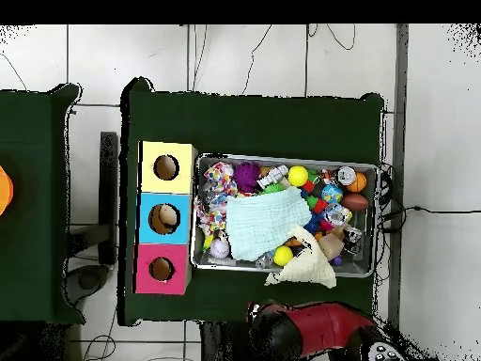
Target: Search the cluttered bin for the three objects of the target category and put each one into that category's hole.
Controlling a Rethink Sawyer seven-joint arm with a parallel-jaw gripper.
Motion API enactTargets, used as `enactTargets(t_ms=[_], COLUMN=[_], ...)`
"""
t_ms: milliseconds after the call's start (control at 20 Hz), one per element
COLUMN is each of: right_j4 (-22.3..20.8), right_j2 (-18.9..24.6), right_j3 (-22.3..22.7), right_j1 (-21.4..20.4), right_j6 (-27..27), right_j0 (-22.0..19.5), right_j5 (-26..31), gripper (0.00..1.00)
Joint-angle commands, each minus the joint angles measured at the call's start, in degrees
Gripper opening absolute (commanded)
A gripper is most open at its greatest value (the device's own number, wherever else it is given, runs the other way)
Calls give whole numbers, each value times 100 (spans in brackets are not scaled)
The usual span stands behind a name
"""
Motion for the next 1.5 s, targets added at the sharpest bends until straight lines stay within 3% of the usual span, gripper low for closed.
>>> enactTargets(t_ms=[50, 550, 700, 900, 1250, 1500], right_j4=[238, 486, 668, 532, 234, 439], right_j2=[857, 1175, 1226, 1404, 1520, 1601], right_j3=[-1231, -1202, -1270, -1501, -1962, -2005], right_j1=[201, -248, -284, -331, 66, 96], right_j6=[-844, -1047, -1092, -1235, -1107, -1124], right_j0=[-83, -156, -182, -244, -245, -348], right_j5=[1085, 2056, 2610, 2694, 2436, 2727], gripper=[100, 100, 100, 100, 100, 100])
